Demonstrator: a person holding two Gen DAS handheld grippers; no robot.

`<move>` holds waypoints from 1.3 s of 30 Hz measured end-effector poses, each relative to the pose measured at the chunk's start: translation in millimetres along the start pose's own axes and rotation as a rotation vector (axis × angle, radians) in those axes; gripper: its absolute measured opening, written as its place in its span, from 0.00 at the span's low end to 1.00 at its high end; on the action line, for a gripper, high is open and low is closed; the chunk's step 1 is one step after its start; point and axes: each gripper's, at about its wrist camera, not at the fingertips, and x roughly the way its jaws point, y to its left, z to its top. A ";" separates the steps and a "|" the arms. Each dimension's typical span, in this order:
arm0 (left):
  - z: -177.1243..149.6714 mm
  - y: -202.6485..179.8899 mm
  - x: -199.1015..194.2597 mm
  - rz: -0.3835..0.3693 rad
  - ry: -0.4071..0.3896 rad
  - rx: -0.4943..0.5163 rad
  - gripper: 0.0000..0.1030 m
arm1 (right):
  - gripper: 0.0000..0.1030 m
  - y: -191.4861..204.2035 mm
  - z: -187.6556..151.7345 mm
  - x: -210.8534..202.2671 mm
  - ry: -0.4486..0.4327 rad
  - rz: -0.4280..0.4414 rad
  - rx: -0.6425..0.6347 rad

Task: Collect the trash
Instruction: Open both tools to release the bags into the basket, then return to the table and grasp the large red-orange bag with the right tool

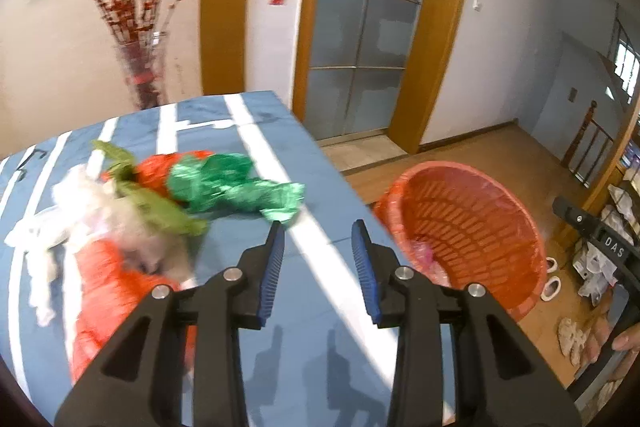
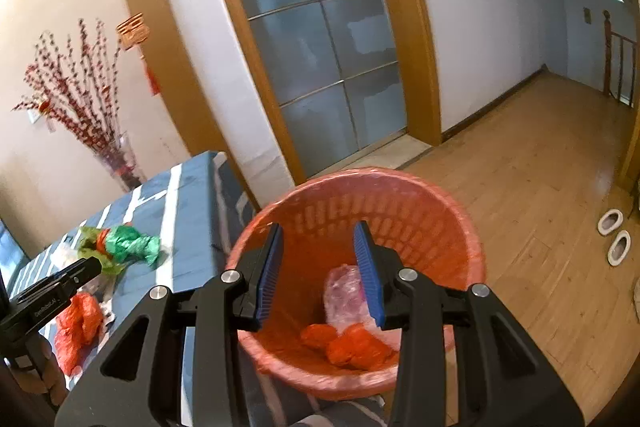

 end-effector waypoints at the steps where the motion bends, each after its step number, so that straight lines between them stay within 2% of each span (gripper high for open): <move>1: -2.4 7.7 -4.1 0.009 -0.003 -0.007 0.35 | 0.37 5.9 -1.2 -0.3 0.003 0.008 -0.008; 10: -20.7 79.2 -41.6 0.137 -0.040 -0.064 0.39 | 0.41 70.5 -18.9 0.1 0.045 0.112 -0.098; 18: -36.7 155.6 -71.8 0.277 -0.059 -0.156 0.43 | 0.41 150.5 -44.7 5.5 0.111 0.260 -0.206; 25: -50.8 208.5 -84.7 0.345 -0.058 -0.253 0.45 | 0.41 221.2 -74.7 14.7 0.194 0.373 -0.308; 31: -59.6 238.4 -94.4 0.379 -0.064 -0.298 0.49 | 0.46 263.7 -93.3 28.1 0.249 0.418 -0.365; 37: -66.3 261.8 -99.5 0.399 -0.061 -0.335 0.50 | 0.58 290.0 -103.7 44.1 0.275 0.413 -0.378; 39: -67.6 266.4 -99.6 0.403 -0.058 -0.344 0.50 | 0.58 295.0 -107.7 49.1 0.289 0.406 -0.383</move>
